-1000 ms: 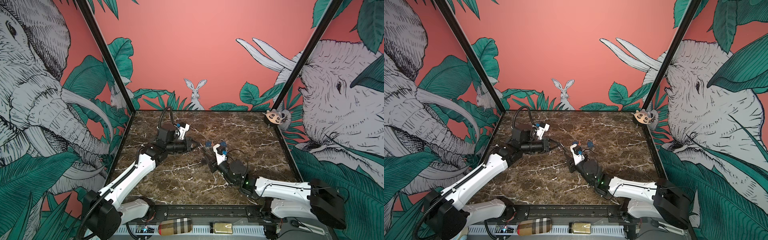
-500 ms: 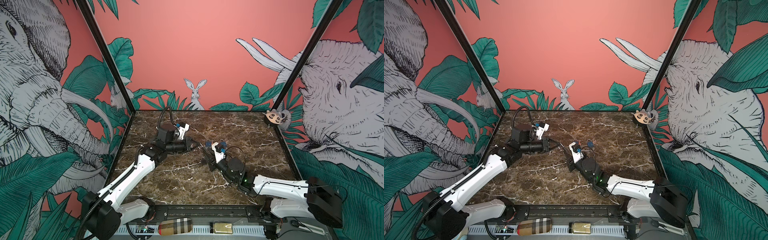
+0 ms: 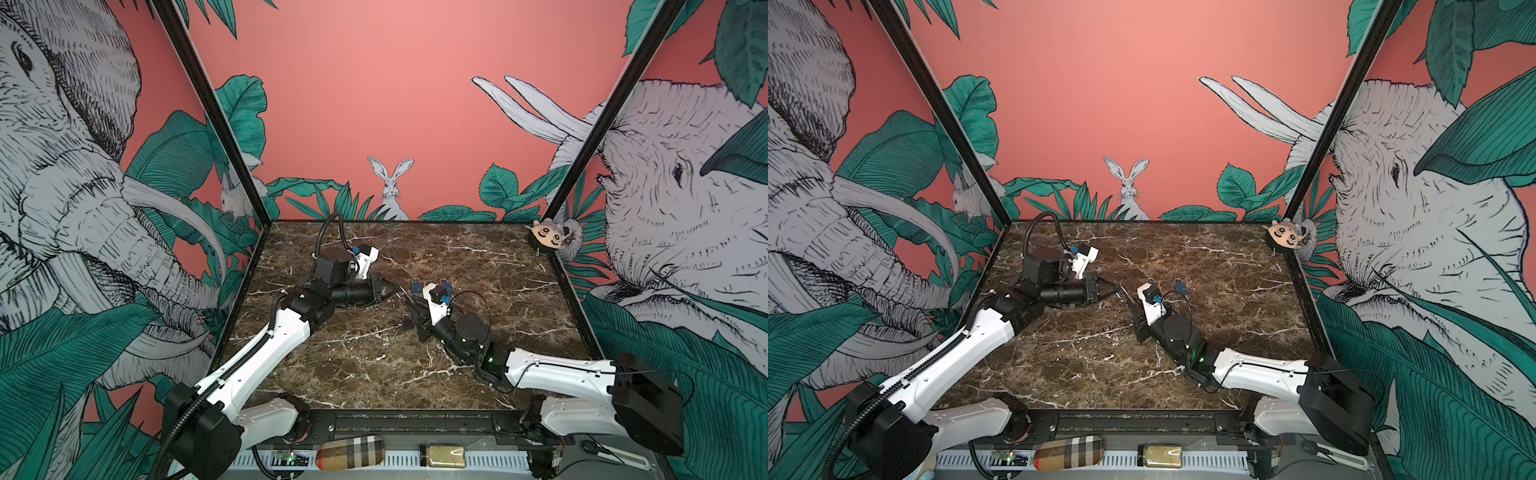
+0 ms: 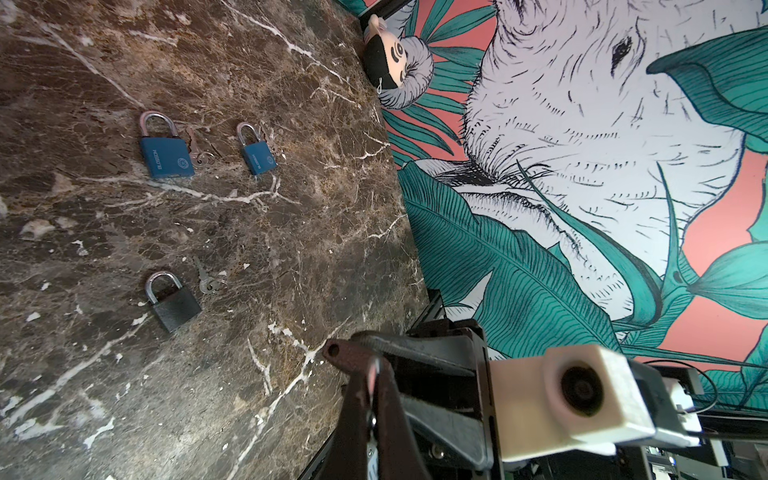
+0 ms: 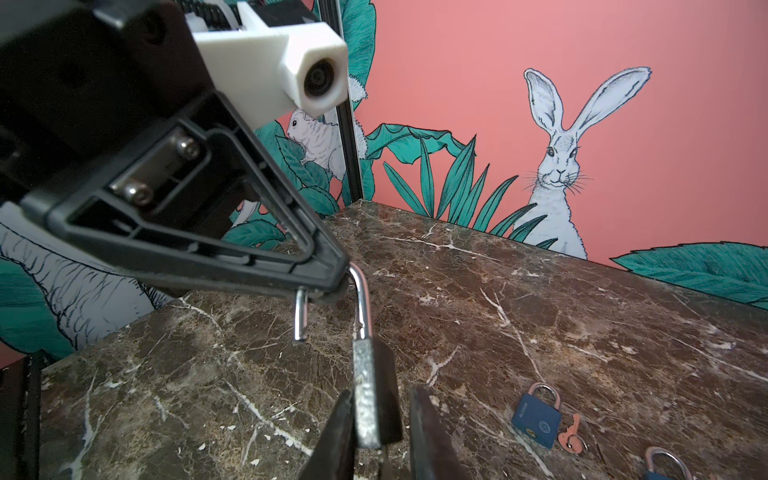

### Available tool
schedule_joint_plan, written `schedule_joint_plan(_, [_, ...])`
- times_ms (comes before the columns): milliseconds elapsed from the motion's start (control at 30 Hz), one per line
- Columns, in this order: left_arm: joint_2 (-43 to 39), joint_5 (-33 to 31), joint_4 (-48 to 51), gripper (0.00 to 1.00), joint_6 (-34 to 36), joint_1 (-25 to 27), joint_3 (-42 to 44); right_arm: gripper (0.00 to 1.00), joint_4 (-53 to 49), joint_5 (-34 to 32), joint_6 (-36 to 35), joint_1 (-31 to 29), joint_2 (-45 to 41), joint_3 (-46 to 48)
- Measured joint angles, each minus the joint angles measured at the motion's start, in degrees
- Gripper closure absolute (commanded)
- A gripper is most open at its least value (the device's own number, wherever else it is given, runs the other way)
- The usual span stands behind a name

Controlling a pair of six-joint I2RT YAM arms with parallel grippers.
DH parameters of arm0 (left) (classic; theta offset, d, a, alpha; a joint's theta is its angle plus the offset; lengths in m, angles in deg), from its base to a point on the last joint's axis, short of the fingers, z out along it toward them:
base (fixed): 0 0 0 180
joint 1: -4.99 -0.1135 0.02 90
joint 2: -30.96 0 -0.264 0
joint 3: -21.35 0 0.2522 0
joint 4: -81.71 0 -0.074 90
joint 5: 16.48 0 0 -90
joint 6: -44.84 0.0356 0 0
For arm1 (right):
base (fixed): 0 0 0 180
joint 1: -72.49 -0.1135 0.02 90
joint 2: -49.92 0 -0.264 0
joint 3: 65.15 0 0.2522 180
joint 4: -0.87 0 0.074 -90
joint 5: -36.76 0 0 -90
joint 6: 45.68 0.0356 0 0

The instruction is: Lock with the key

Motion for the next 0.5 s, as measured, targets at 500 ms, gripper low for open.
schedule_joint_plan(500, [-0.28,1.01,-4.28,1.0,1.7,-0.39,1.31,0.96,-10.86,7.69,7.08,3.06,-5.05,-3.13])
